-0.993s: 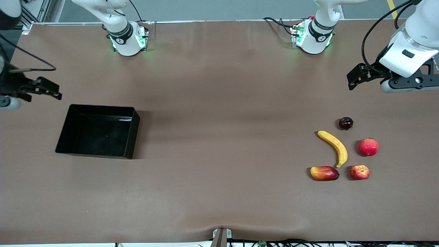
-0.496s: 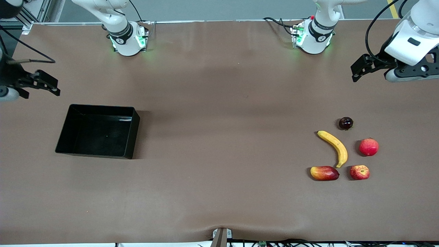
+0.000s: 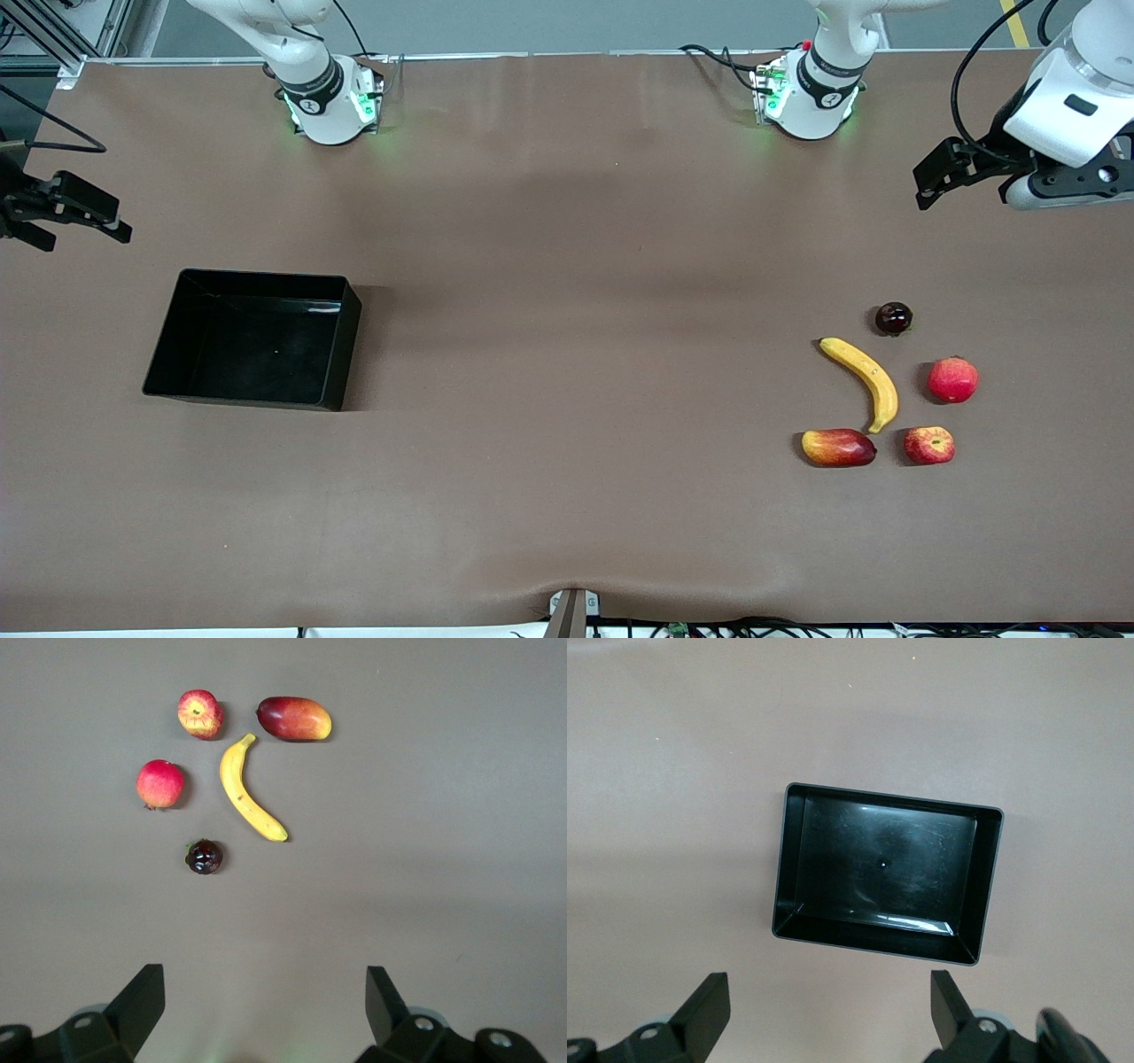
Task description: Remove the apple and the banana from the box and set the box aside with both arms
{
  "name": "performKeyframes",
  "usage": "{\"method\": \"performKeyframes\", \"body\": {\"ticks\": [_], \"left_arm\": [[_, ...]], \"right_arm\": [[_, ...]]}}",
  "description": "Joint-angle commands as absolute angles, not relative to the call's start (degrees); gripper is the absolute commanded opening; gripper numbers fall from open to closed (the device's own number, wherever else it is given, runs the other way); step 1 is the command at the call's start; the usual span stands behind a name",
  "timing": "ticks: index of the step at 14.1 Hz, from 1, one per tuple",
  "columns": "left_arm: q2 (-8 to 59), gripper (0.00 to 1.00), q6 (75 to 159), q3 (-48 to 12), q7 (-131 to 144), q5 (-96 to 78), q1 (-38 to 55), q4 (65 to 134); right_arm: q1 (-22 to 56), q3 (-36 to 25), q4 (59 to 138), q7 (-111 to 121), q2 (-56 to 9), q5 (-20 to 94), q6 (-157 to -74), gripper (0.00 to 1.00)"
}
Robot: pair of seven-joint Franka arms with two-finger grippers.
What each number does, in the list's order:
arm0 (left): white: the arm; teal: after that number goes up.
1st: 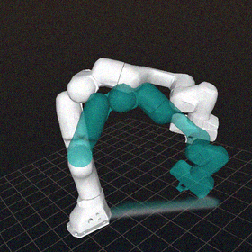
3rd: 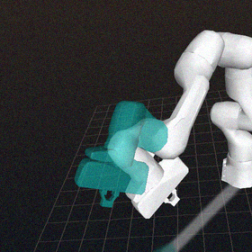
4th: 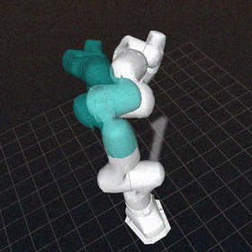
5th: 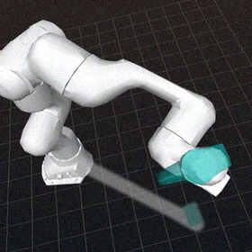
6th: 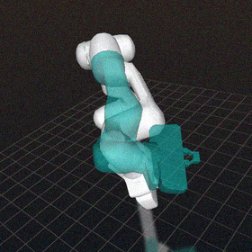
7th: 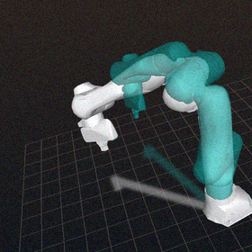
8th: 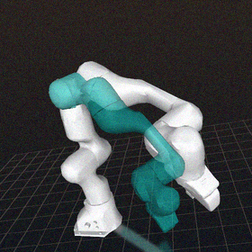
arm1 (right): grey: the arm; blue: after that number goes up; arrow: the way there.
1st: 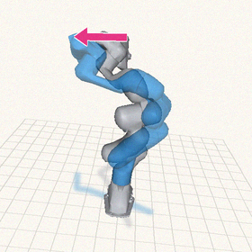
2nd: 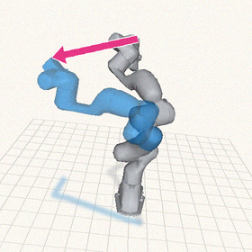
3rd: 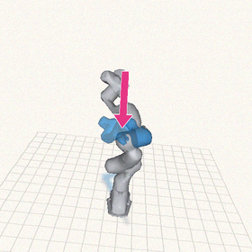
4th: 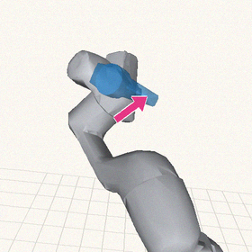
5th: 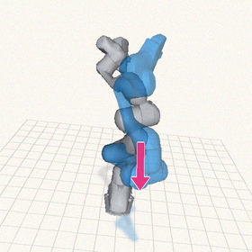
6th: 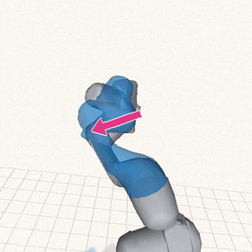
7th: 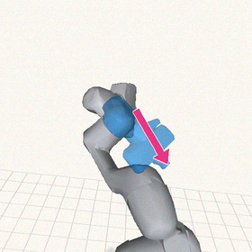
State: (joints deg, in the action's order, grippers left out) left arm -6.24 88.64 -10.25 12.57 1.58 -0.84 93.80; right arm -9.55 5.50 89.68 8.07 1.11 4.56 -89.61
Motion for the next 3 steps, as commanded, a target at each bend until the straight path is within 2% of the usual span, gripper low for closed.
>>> {"method": "performKeyframes", "body": {"ticks": [1,3], "left_arm": [[-6.68,1.00,88.07,-10.55,11.60,0.44,-1.41,91.68],[-6.42,1.00,87.11,-10.46,11.52,0.44,-1.49,90.70]], "right_arm": [[-10.10,5.80,87.80,8.35,1.32,5.27,-88.95,1.00],[-9.58,5.89,87.89,8.26,1.32,5.10,-88.77,1.00]]}}
